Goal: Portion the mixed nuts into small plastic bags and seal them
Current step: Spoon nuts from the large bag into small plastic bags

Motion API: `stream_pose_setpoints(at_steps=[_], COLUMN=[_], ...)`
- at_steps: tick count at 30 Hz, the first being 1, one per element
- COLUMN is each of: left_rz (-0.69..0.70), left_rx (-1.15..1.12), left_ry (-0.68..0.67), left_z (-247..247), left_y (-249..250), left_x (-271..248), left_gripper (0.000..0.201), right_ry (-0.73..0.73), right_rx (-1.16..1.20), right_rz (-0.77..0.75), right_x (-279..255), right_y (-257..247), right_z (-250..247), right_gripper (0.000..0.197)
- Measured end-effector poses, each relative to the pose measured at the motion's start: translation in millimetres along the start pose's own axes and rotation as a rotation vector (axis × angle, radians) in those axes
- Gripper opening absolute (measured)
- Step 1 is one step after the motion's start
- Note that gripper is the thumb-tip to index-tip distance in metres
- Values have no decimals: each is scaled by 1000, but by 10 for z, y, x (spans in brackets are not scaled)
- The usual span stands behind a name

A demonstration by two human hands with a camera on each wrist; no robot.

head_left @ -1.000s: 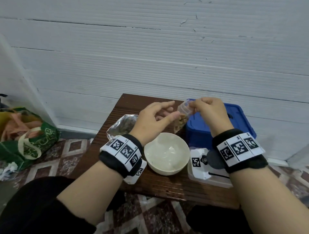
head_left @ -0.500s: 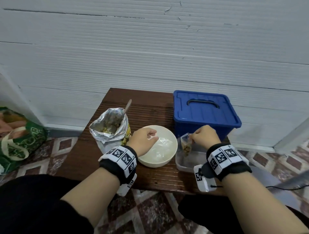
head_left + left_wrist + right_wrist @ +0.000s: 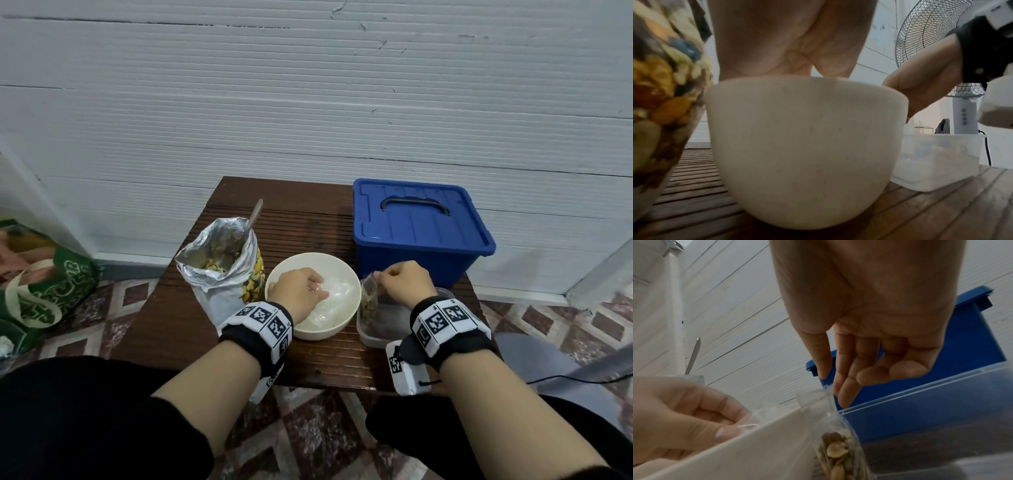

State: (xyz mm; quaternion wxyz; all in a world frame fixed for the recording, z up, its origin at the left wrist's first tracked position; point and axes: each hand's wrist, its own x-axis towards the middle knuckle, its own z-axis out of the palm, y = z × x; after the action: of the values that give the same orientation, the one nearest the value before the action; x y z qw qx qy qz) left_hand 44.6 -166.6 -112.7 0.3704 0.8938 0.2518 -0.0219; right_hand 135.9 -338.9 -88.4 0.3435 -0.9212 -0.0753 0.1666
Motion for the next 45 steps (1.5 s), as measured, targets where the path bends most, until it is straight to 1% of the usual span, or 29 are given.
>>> stream_pose_setpoints(at_steps=[2, 5, 7, 9, 10, 13, 15, 18, 20, 21, 22, 24, 25, 27, 29, 31, 34, 37, 40, 43, 45], left_rz=[-3, 31, 76, 103, 102, 44, 11, 10, 44, 93, 181, 409, 508, 631, 703, 739, 747, 721, 691, 688, 688], left_rx=[-76, -164, -259, -405, -481, -674, -764, -787, -759, -708, -613, -281, -86, 218, 347, 350, 311, 273, 212, 175, 130], left_ry=[27, 79, 125, 160, 181, 232, 218, 194, 199, 208, 227, 225, 189, 89, 63, 86, 140, 193, 225, 255, 271], left_z=[-8, -80, -150, -201, -217, -229, -220, -192, -182, -186, -192, -223, -247, -295, -316, -324, -334, -348, -368, -381, -387], left_y=[12, 57, 100, 153, 179, 235, 253, 263, 278, 282, 264, 210, 194, 199, 204, 187, 162, 160, 152, 142, 136], left_x=[5, -15, -37, -50, -59, -56, -55, -45, -79, -116, -146, -198, -222, -258, -262, -248, -232, -248, -268, -270, -270], left_gripper=[16, 16, 14, 14, 15, 20, 23, 32, 46, 57, 70, 89, 95, 101, 95, 85, 75, 70, 67, 69, 65], right_ry=[41, 140, 164, 134, 104, -7, -50, -46, -41, -40, -41, -59, -72, -103, -152, -189, -205, -240, -261, -249, -211], right_rx=[16, 52, 112, 161, 184, 268, 295, 333, 362, 363, 353, 336, 331, 307, 285, 281, 294, 372, 473, 450, 442], right_rz=[-40, -127, -208, -280, -303, -319, -313, -299, -267, -254, -251, -255, -257, -261, -267, -273, -272, -256, -237, -267, -277], right_x=[-19, -81, -147, -221, -254, -306, -312, -298, -295, -293, -293, -294, -297, -297, -308, -326, -336, -346, -369, -388, -386], right_y=[-12, -51, -94, -160, -192, -267, -284, -280, -269, -256, -240, -216, -211, -213, -238, -266, -286, -291, -291, -296, -301], right_z=[-13, -31, -25, -5, 7, 45, 73, 91, 78, 68, 55, 31, 18, -3, -20, -26, -44, -66, -92, -85, -70], right_gripper=[20, 18, 16, 17, 20, 31, 27, 15, 14, 14, 15, 14, 13, 14, 17, 19, 19, 24, 21, 20, 16])
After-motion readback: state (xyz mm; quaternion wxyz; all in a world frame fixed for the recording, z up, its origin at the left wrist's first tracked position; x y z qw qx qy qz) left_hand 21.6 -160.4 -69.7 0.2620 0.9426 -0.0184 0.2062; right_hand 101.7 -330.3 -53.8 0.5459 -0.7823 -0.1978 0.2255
